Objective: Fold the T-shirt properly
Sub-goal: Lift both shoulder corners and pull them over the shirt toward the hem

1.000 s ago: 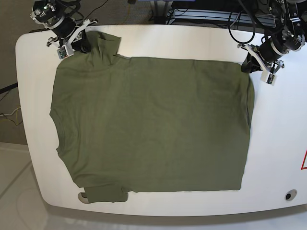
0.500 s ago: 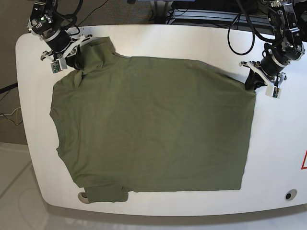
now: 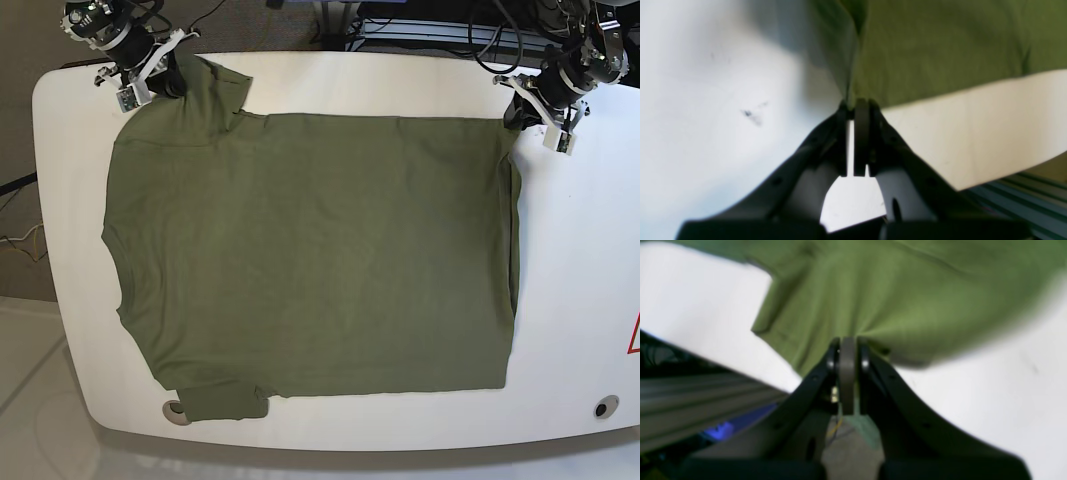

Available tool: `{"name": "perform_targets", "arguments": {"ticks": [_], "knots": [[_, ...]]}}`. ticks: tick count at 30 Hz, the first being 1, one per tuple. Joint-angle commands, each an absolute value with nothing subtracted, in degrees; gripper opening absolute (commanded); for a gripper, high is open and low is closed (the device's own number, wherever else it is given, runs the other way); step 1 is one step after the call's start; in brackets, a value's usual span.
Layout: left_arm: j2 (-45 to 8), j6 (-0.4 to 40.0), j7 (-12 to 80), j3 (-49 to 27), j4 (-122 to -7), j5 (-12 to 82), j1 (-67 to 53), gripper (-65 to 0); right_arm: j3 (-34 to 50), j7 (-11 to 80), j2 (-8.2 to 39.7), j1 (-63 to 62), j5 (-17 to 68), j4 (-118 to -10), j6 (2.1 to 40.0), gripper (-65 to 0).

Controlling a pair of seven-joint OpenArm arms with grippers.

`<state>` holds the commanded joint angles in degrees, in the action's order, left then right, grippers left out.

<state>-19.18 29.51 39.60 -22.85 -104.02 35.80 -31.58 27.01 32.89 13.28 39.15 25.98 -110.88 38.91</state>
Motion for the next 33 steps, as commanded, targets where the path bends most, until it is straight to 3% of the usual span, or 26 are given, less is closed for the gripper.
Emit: {"name": "perform_targets", "arguments": {"ticks": [8, 14, 24, 33], "knots": [[-19.32, 30.10, 39.86, -25.90, -105.42, 35.95, -30.38, -65.0, 26.87, 33.11, 13.35, 37.33, 24.78, -112.28, 38.89, -65.0], [-19.80, 31.38, 41.00, -28.66, -103.91, 36.15, -21.68, -65.0, 27.67, 33.68, 13.61, 30.48, 23.22, -113.02, 38.86, -65.0], [-19.46, 30.58, 40.64, -27.26, -101.49, 33.29, -13.93, -65.0, 27.68, 35.92, 13.57, 20.51, 23.57, -112.43, 38.35, -65.0], [-17.50, 32.16, 39.87, -25.91, -99.12, 31.21, -10.06, -65.0, 27.88, 38.66, 13.85, 12.17, 23.66, -111.02, 37.76, -65.0]]}}
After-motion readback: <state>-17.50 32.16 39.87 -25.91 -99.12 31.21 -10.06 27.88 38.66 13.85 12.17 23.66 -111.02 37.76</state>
